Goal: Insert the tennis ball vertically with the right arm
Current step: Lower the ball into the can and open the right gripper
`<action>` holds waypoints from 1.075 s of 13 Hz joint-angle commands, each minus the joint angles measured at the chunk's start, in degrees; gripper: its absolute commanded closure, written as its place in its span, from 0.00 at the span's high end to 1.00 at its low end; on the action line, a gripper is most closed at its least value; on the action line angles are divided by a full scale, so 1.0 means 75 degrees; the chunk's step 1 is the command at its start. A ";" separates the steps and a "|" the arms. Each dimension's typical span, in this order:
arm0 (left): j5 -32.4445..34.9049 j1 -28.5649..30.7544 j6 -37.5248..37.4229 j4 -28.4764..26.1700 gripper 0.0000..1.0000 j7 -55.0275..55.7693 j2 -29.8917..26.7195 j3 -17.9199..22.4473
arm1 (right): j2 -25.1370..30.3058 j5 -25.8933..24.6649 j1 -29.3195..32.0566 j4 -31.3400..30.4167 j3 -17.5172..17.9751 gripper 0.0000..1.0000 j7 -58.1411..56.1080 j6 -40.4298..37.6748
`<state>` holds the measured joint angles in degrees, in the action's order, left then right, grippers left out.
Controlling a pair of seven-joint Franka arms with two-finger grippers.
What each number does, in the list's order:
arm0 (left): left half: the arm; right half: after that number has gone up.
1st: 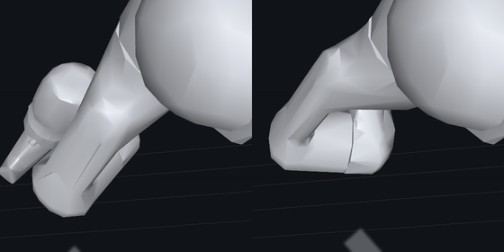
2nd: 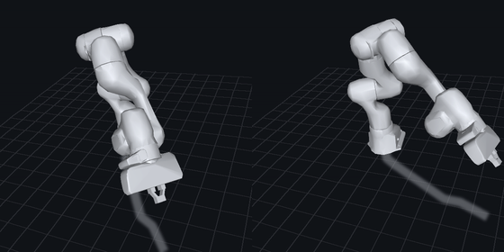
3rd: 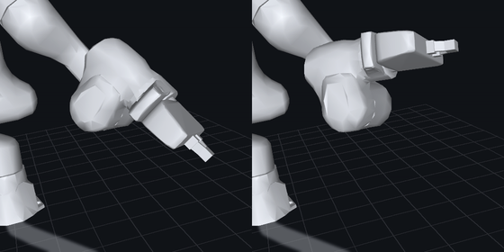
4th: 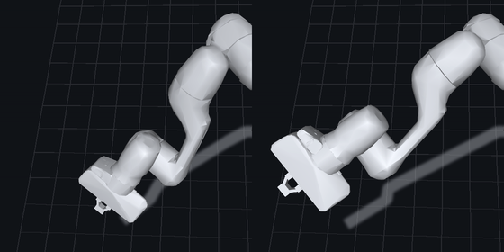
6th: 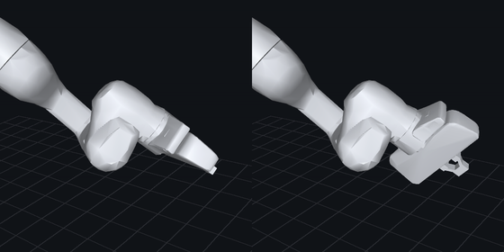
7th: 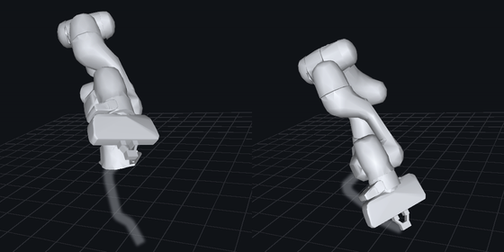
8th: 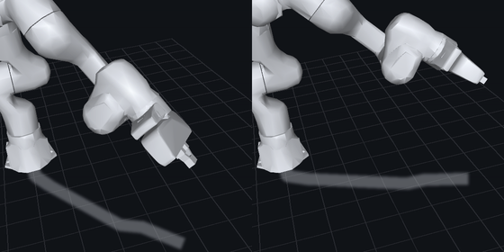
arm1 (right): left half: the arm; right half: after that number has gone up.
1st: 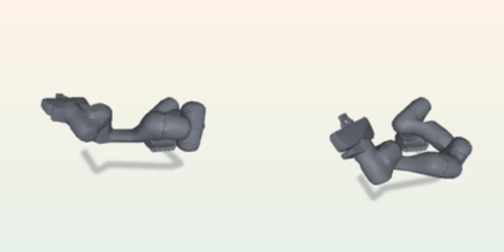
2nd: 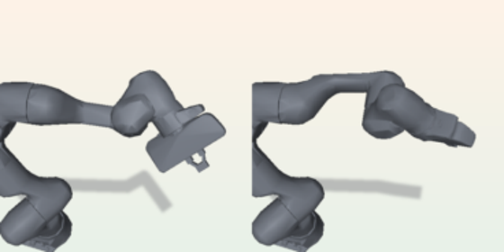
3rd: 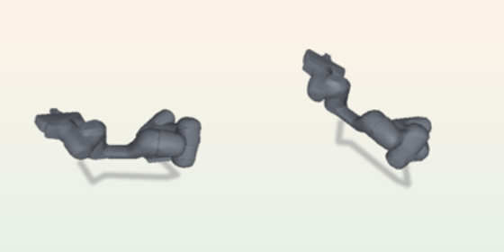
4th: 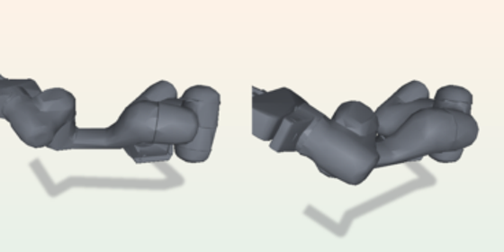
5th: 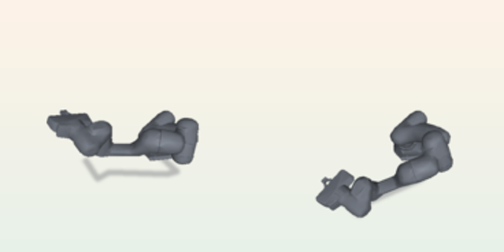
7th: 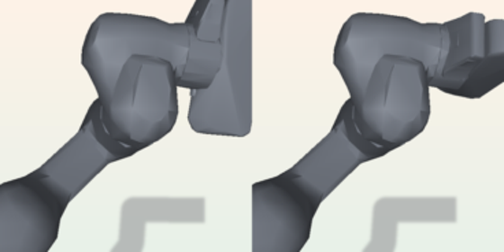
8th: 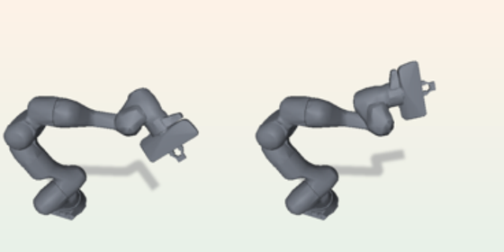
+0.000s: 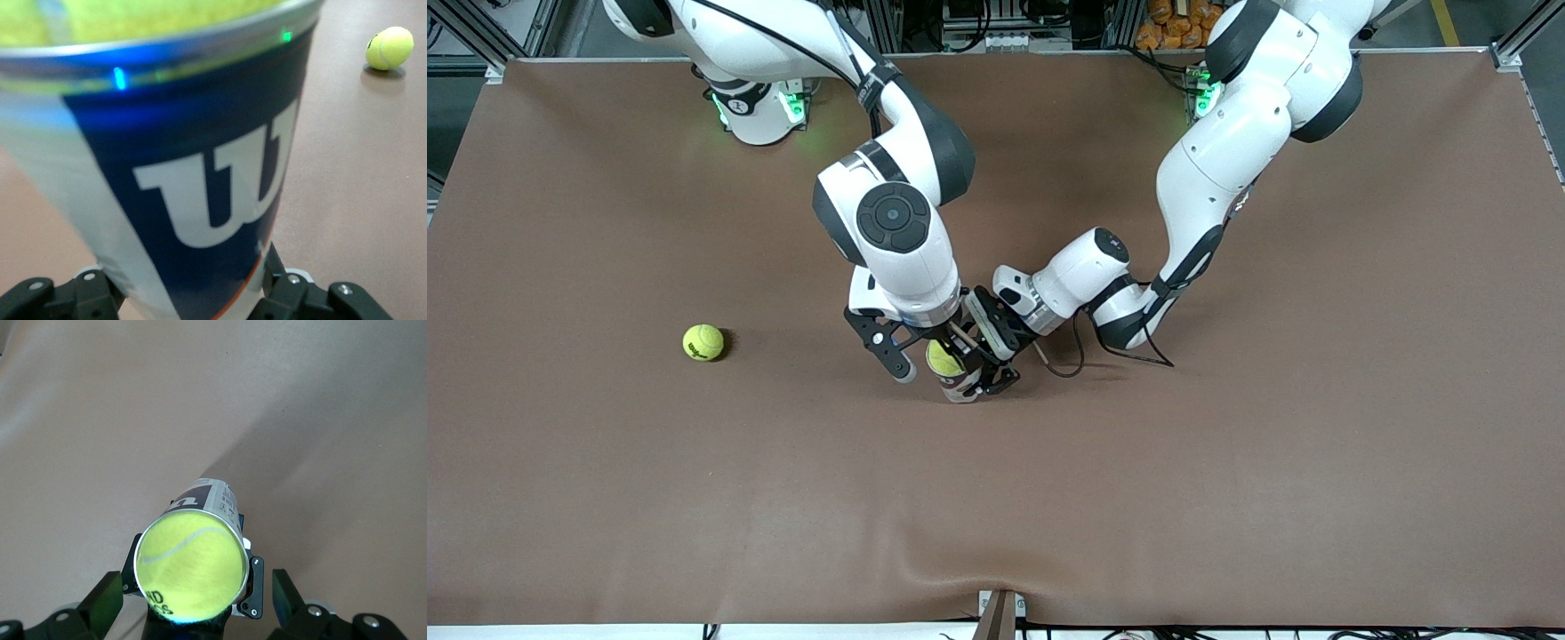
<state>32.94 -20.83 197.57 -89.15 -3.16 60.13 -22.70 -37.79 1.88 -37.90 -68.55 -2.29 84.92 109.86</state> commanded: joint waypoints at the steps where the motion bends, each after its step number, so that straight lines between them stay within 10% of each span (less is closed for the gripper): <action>1: 0.0027 -0.0011 0.0176 0.0004 0.78 -0.0024 0.0034 0.0014 | -0.0059 0.0031 -0.0045 0.0140 -0.0034 1.00 0.0080 -0.0035; 14: 0.0027 -0.0011 0.0188 0.0016 0.78 -0.0036 0.0034 0.0014 | 0.0351 0.1015 0.0764 0.0198 -0.0023 1.00 -0.2438 -0.1779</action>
<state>32.94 -20.86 197.62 -89.16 -3.20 60.13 -22.69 -36.08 7.97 -33.19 -66.75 -2.94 69.65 99.10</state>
